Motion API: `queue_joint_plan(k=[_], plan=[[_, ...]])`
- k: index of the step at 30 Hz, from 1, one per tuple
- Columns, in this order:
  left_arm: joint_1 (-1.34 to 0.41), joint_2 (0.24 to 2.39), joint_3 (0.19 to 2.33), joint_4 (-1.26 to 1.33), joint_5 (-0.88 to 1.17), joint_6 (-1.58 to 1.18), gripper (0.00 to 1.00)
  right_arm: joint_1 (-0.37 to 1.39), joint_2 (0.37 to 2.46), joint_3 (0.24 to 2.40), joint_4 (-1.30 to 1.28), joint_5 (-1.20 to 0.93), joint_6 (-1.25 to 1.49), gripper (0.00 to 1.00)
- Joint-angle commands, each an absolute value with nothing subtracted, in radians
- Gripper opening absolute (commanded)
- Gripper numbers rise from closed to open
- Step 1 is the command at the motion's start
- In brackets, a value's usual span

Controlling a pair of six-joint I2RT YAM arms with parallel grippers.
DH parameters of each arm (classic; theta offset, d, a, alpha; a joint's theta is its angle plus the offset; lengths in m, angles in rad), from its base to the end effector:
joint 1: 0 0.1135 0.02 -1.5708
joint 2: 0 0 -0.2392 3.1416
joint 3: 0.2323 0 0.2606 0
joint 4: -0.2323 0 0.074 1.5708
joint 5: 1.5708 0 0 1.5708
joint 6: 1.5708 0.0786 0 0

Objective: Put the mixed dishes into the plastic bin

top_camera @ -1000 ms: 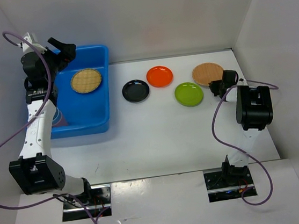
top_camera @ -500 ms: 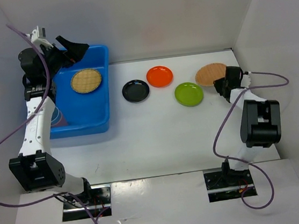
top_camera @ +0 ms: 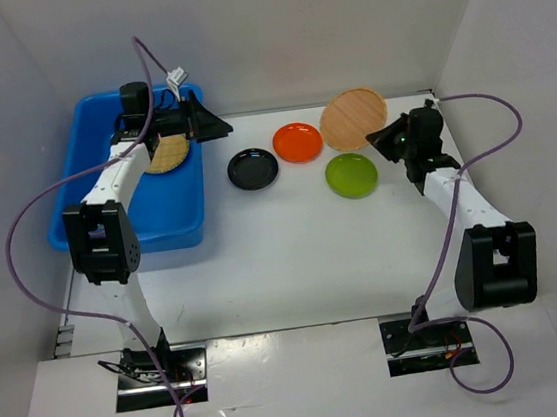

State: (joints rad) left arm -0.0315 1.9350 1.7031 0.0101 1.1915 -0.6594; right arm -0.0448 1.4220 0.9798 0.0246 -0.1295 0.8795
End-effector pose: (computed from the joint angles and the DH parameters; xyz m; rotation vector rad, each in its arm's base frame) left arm 0.4638 -0.0877 0.3144 0.3482 1.8839 -1.5304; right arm 0.3784 -0.0068 0.2341 0.8347 1.8691 0.6603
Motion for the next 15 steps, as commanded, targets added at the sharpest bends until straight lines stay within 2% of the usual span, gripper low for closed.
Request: queue_joint_plan(k=[1, 4, 7, 11, 15], plan=[[-0.063, 1.965, 1.817, -0.059, 1.405, -0.538, 0.99, 0.049, 1.336, 1.062, 0.046, -0.258, 0.772, 0.00], [-0.116, 2.090, 2.007, -0.281, 1.494, -0.378, 0.99, 0.089, 1.310, 1.094, 0.025, -0.302, 0.752, 0.00], [-0.159, 2.170, 2.170, -0.360, 1.523, -0.360, 0.99, 0.138, 1.298, 1.118, 0.014, -0.322, 0.742, 0.00], [-0.170, 2.270, 2.281, -0.394, 1.520, -0.371, 0.99, 0.231, 1.278, 1.137, -0.021, -0.266, 0.712, 0.00], [-0.179, 2.281, 2.270, -0.394, 1.505, -0.371, 0.99, 0.232, 1.269, 1.146, -0.021, -0.305, 0.712, 0.00]])
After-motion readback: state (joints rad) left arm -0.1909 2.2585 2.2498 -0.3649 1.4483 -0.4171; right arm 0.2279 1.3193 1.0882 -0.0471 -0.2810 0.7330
